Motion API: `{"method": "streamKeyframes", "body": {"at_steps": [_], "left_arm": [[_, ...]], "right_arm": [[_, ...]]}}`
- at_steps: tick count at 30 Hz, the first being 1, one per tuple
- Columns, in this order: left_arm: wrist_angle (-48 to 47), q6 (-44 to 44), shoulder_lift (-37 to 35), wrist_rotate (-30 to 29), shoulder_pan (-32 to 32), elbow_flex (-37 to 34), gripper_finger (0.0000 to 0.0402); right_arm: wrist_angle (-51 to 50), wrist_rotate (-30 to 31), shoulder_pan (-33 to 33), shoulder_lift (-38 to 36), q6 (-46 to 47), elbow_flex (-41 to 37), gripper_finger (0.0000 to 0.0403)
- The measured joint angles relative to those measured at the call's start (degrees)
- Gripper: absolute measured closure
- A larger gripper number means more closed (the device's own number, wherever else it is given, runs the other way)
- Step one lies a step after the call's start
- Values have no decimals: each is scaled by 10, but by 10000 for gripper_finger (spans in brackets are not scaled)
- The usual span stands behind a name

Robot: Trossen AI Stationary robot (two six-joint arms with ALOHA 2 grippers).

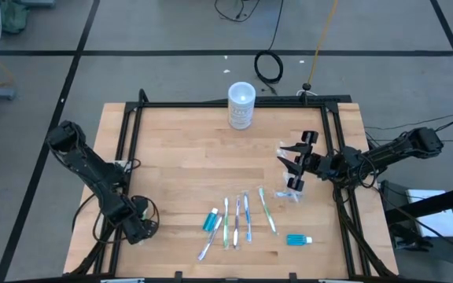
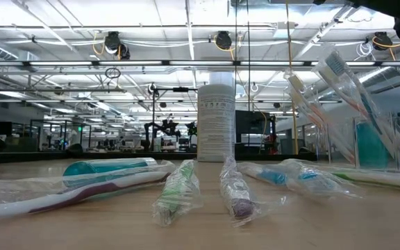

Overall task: Pick & Place toothbrushing station
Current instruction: Put the left green toothbrush into the transparent organizer

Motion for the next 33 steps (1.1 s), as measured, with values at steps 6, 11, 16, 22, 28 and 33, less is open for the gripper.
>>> {"method": "streamKeyframes", "body": {"at_steps": [6, 11, 16, 22, 28, 33], "left_arm": [[-12, -2, 0, 12, 1, 0, 145], [-10, 4, 0, 15, 1, 0, 181], [-12, 24, 1, 7, 1, -1, 256], [-18, 77, 2, -14, 18, 9, 331], [-15, 176, -2, -170, 52, 48, 392], [-12, 257, -14, -251, 121, 92, 377]], "right_arm": [[0, 0, 0, 0, -1, 0, 287], [0, 0, 0, 0, 0, 0, 287], [0, 0, 0, 0, 0, 0, 287], [0, -1, 0, 0, -1, 0, 287], [-11, -40, -4, 4, -15, 1, 287], [-113, -114, -20, 31, -2, 50, 287]]}}
